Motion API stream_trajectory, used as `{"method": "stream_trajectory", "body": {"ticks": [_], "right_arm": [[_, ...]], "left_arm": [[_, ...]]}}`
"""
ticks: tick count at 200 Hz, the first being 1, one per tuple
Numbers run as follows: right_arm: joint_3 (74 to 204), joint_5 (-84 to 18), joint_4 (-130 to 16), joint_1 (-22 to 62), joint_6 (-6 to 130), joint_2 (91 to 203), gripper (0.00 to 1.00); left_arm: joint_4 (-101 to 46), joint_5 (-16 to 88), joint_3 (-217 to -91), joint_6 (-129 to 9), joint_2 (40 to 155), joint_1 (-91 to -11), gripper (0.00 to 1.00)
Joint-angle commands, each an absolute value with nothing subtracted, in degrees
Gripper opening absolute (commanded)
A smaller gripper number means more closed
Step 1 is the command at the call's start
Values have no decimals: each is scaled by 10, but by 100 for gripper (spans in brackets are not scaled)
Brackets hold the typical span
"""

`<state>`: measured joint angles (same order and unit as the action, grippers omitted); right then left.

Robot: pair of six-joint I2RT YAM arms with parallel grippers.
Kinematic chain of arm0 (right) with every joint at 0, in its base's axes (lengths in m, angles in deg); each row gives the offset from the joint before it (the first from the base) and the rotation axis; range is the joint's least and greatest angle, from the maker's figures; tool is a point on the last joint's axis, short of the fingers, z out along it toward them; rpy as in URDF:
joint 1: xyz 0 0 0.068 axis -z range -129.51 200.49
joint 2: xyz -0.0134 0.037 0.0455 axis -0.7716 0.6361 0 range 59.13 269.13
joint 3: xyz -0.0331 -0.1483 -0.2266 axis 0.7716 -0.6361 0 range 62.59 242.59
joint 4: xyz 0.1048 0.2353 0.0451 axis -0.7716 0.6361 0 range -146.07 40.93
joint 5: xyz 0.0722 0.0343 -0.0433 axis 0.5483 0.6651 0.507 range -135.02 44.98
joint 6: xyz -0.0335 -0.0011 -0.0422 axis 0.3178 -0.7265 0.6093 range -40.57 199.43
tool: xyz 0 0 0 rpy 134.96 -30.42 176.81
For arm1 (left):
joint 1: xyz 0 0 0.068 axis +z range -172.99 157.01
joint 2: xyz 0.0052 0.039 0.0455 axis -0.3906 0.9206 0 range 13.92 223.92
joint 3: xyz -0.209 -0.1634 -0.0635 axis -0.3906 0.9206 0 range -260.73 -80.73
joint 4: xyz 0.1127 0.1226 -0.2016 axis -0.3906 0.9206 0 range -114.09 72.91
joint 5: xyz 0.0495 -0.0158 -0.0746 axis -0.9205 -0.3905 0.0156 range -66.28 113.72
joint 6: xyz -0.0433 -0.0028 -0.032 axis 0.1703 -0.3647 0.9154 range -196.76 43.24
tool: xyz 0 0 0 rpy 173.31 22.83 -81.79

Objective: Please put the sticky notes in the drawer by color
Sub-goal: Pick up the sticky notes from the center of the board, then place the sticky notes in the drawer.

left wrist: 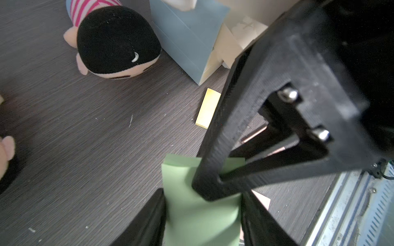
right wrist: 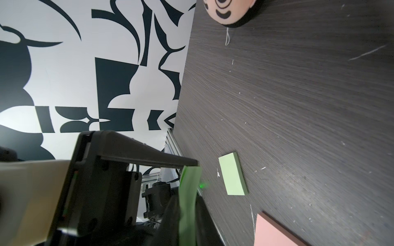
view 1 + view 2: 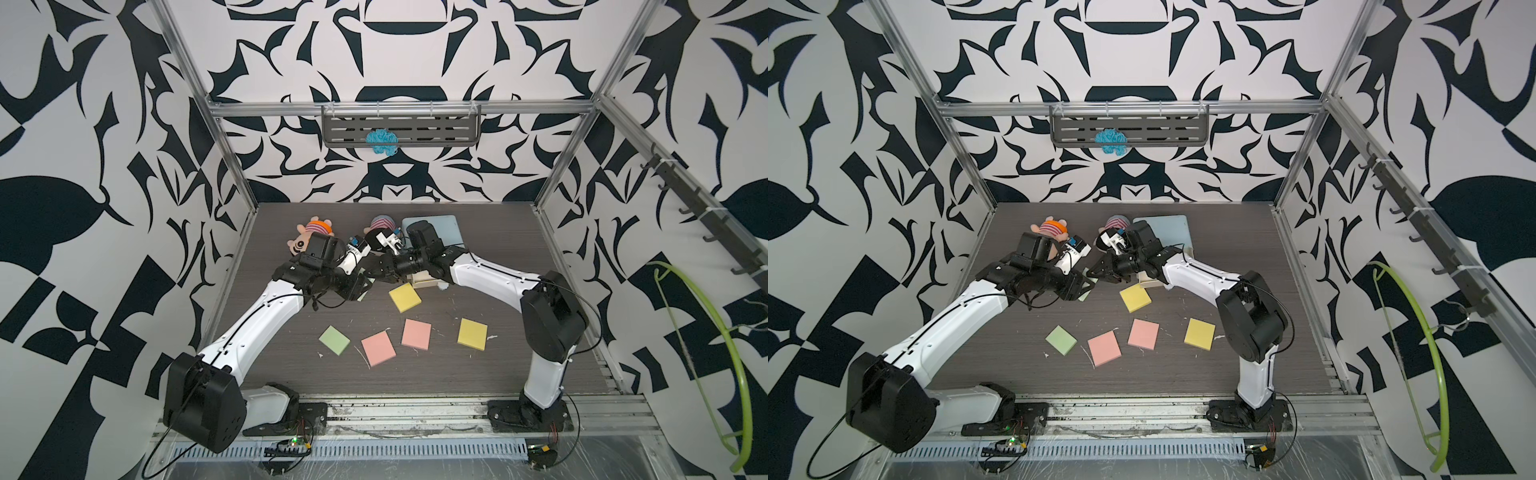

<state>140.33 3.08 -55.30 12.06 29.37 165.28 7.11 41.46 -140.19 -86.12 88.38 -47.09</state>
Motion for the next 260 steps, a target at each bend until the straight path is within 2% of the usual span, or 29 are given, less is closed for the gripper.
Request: {"method": "stream_trajectory", "body": {"ticks": [1,8,30,60,96,135,186,215,260], "right_arm": [[1422,40,-555,119,302,1636,9],[1421,39,-553,119,304,1635,7],[1420,28,-542,120,314,1628,1],[1410,-7,-522,130,334,1604,0],[1365,-62,-519,166,339,1543,0],[1315,-157,-475,213,370,1450,0],[1260,-295,-439,239,413,1370,0],[1240,-314,-450,242,430,1373,0],[1220,-316,-480,243,442,1397,0]], "left_arm": [[64,412,-1418,-863,892,-472,59],[65,413,-1420,-862,893,-472,61],[65,416,-1422,-857,887,-473,74],[41,427,-1415,-846,840,-474,100],[-44,461,-1381,-836,761,-474,99],[-114,501,-1339,-849,754,-487,99],[-195,506,-1329,-865,836,-553,99],[-199,502,-1350,-872,900,-577,99],[-200,494,-1359,-874,932,-590,99]]}}
